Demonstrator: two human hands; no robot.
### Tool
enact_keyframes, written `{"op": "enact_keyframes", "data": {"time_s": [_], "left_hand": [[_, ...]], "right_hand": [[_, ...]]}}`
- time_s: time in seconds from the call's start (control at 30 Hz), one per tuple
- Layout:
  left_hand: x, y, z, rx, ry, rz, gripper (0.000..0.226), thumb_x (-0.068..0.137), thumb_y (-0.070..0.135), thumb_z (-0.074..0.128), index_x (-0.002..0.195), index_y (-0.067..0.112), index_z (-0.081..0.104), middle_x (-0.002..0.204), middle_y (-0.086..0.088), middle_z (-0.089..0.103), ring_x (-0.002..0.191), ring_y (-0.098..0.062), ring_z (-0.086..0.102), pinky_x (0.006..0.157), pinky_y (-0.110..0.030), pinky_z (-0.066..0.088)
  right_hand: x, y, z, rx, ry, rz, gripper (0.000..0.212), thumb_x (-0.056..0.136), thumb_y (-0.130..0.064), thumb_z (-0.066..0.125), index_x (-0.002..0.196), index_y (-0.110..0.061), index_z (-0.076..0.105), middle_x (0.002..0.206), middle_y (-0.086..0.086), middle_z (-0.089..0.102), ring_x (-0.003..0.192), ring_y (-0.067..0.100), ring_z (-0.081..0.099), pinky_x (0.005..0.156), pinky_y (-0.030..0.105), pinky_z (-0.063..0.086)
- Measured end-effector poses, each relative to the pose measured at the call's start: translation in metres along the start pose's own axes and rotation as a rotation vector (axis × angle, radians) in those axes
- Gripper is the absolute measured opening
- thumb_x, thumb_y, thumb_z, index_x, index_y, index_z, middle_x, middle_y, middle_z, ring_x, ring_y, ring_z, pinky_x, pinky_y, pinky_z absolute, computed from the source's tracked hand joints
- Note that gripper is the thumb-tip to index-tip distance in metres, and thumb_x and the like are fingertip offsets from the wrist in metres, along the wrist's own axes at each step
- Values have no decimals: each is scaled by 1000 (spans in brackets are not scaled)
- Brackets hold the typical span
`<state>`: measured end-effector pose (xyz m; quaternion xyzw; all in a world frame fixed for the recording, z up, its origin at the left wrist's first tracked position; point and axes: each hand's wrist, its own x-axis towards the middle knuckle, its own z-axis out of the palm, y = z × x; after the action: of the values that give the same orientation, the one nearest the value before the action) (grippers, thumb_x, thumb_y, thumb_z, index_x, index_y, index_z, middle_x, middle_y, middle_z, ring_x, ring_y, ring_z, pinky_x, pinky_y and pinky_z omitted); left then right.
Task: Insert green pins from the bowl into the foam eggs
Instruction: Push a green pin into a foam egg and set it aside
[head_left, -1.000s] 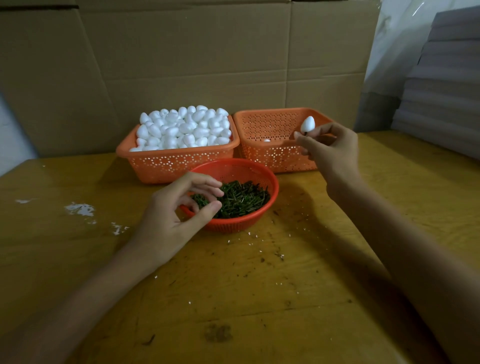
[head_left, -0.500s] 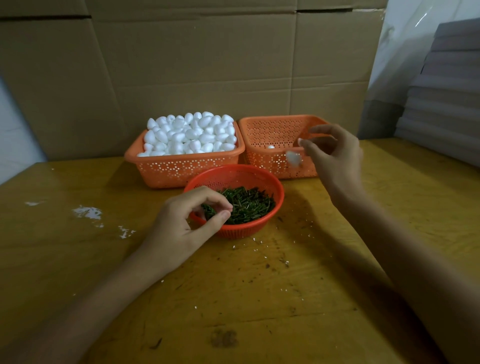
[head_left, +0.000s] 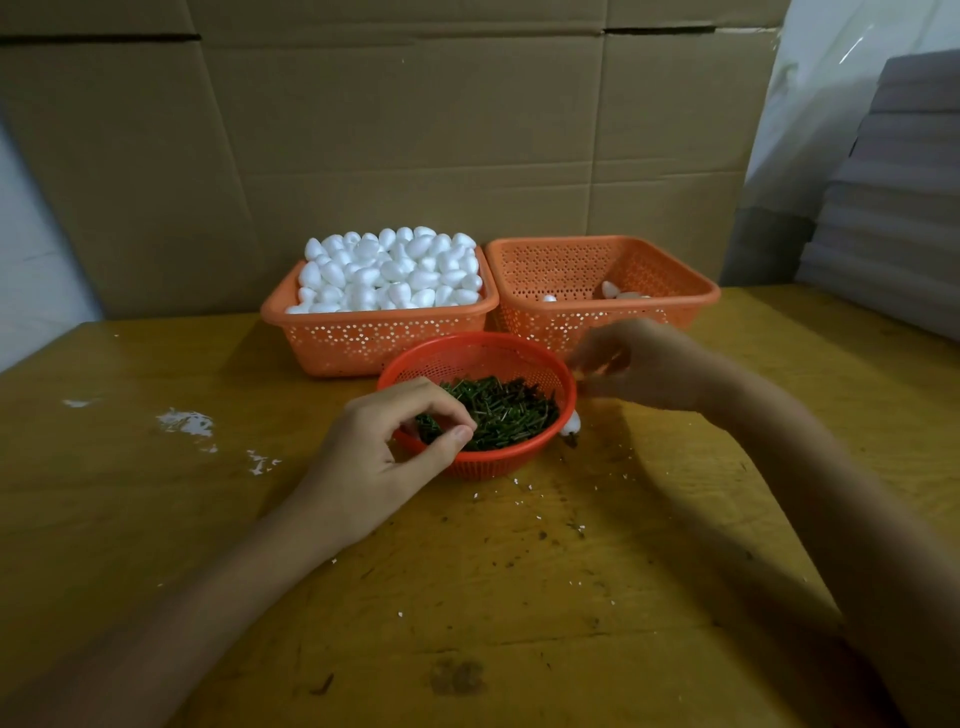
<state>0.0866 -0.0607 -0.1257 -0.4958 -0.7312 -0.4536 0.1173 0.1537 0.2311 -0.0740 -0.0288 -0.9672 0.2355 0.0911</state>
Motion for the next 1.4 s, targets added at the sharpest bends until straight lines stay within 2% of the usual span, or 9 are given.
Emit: {"op": "enact_keyframes", "data": {"time_s": [0.1,0.23,0.4,0.53,0.7,0.9,1.1,1.27,1.4], "left_hand": [[0,0,0,16,0,7,17,96,30,64,97,19,76,99,13,73,100,-13,70,78,-28,51],[0,-2,0,12,5,6,15,96,28,65,96,18,77,97,12,73,99,-15,70,77,-31,52],[0,-1,0,22,-1,19,18,96,31,64,96,17,77,97,13,73,98,-14,70,77,-26,50],[0,-1,-1,27,-5,17,12,96,26,67,96,17,77,97,13,73,99,-14,70,77,-25,50],[0,-2,-1,34,-9,19,7,95,19,70,96,17,77,97,13,73,99,-13,70,77,-27,51],[0,-3,0,37,-12,32,8,96,22,69,97,18,76,98,14,73,99,-12,70,77,-22,48],[0,-4,-1,46,-18,31,7,96,21,69,98,21,76,99,16,73,101,-12,69,78,-22,48],[-1,-4,0,42,-15,21,8,96,21,70,101,22,76,100,16,73,101,-11,69,77,-20,47],[-1,-4,0,42,-12,20,8,96,20,70,101,21,76,99,15,74,100,-11,70,77,-23,48]], "right_hand": [[-2,-3,11,-16,-221,-22,31,81,-25,87,109,-28,74,106,-14,74,103,8,69,97,41,57],[1,-6,24,-62,-102,-44,38,79,-20,88,114,-22,73,108,-6,76,102,11,71,96,41,58],[2,2,18,-62,-73,32,30,77,-6,87,101,-23,78,89,-9,78,86,6,74,88,38,61],[0,0,7,66,168,35,35,76,-11,90,106,-19,73,98,-1,76,92,12,73,99,43,58],[-5,1,-10,214,462,45,46,76,-30,88,116,-21,68,104,-4,76,92,7,74,81,34,64],[-2,11,-10,190,753,47,46,86,-33,83,127,-21,67,121,-3,73,106,10,70,91,38,62],[8,20,2,313,764,101,40,91,-31,80,128,-20,69,123,-9,70,108,8,67,91,37,61],[17,26,4,351,709,91,46,101,-18,67,146,-24,56,141,-6,59,117,3,55,85,10,48],[20,31,2,365,657,88,57,104,-17,63,156,-29,42,152,1,51,130,10,49,99,31,50]]}}
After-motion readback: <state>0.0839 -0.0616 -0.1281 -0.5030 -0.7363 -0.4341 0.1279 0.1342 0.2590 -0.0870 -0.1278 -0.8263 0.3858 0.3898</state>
